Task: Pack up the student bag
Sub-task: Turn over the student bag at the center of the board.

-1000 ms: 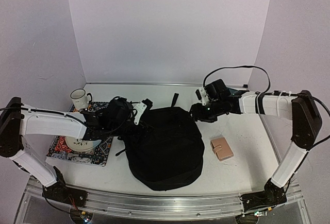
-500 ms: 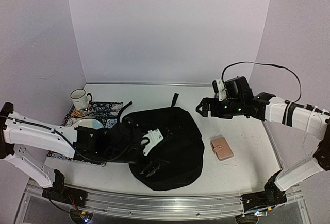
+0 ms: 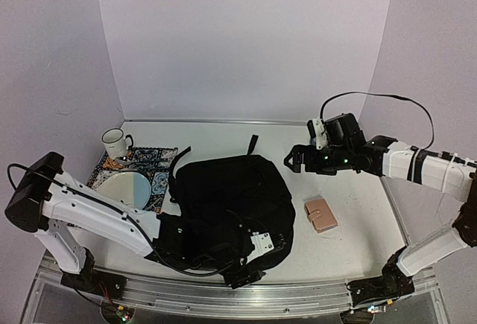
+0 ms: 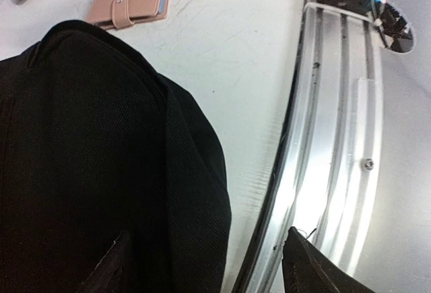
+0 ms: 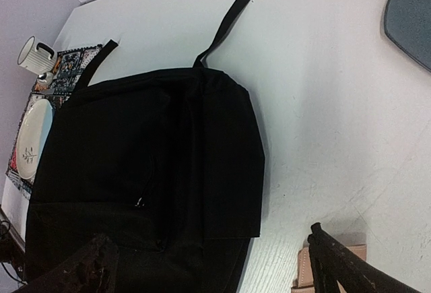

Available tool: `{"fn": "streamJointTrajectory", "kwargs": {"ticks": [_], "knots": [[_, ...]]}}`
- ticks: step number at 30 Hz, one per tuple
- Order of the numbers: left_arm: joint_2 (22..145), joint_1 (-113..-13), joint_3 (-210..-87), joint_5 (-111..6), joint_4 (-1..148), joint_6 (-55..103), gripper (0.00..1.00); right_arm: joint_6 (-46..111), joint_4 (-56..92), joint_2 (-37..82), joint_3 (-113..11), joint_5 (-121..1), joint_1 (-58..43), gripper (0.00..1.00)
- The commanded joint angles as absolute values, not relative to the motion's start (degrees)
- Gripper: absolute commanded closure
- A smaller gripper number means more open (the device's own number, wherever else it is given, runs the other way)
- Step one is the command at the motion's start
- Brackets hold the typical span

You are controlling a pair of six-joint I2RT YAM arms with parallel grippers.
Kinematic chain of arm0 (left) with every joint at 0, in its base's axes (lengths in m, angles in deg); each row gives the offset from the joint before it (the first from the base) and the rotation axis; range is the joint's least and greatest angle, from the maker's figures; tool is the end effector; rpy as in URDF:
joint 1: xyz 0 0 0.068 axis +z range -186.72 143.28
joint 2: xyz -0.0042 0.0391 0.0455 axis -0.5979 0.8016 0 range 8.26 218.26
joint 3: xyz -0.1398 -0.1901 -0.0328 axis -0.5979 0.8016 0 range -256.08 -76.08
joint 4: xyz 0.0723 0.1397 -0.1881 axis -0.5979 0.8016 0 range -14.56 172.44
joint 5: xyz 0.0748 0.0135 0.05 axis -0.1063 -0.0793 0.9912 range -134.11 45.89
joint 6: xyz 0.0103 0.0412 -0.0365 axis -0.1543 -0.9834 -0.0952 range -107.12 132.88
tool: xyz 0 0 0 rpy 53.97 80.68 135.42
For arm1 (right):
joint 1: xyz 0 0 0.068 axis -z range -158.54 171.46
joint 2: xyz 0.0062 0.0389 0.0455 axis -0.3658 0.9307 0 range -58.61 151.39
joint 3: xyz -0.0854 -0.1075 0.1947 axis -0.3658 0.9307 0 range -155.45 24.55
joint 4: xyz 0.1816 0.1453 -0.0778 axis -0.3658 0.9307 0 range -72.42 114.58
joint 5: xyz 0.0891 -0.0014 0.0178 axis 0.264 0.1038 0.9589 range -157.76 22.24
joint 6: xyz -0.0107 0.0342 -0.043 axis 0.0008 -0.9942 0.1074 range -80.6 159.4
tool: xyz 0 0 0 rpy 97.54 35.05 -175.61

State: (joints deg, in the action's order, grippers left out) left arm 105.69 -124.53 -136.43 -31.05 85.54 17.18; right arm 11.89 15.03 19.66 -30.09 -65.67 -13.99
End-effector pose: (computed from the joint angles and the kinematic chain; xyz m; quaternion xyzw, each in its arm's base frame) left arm 0.0217 -0.3426 0.1684 0.5850 0.7177 -0.1876 0.3280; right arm 0.2527 0.1816 0.2600 -0.0673 0.8217 0.3082 0.4746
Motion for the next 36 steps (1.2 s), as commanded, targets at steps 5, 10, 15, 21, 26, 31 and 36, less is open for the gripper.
{"fn": "streamJointTrajectory", "kwargs": {"ticks": [5,10,15,21,26,31,36], "knots": [[111.42,-124.35,-146.22,-20.72,90.00,13.76,0.79,11.68,15.28,16.80,-28.09,-65.73,-14.23,0.02],[108.41,-124.24,-148.81,-19.82,90.94,12.97,1.00,11.45,14.46,16.39,-27.13,-65.56,-14.23,0.02],[102.99,-120.10,-152.08,-17.91,91.63,14.82,1.00,12.36,12.58,14.00,-25.41,-65.35,-14.23,0.02],[98.40,-109.68,-156.97,-21.56,91.84,20.86,1.00,15.01,6.69,8.43,-21.47,-62.68,-14.23,0.02],[98.14,-102.71,-163.30,-23.51,91.95,25.03,1.00,17.29,1.35,5.51,-18.71,-59.36,-14.62,0.02],[99.96,-97.12,-170.59,-25.27,91.87,29.41,1.00,17.21,-8.38,6.11,-15.39,-56.93,-18.05,0.02],[102.48,-95.02,-177.95,-25.98,91.91,31.22,1.00,17.68,-20.59,12.50,-14.42,-57.25,-24.61,0.02]]}}
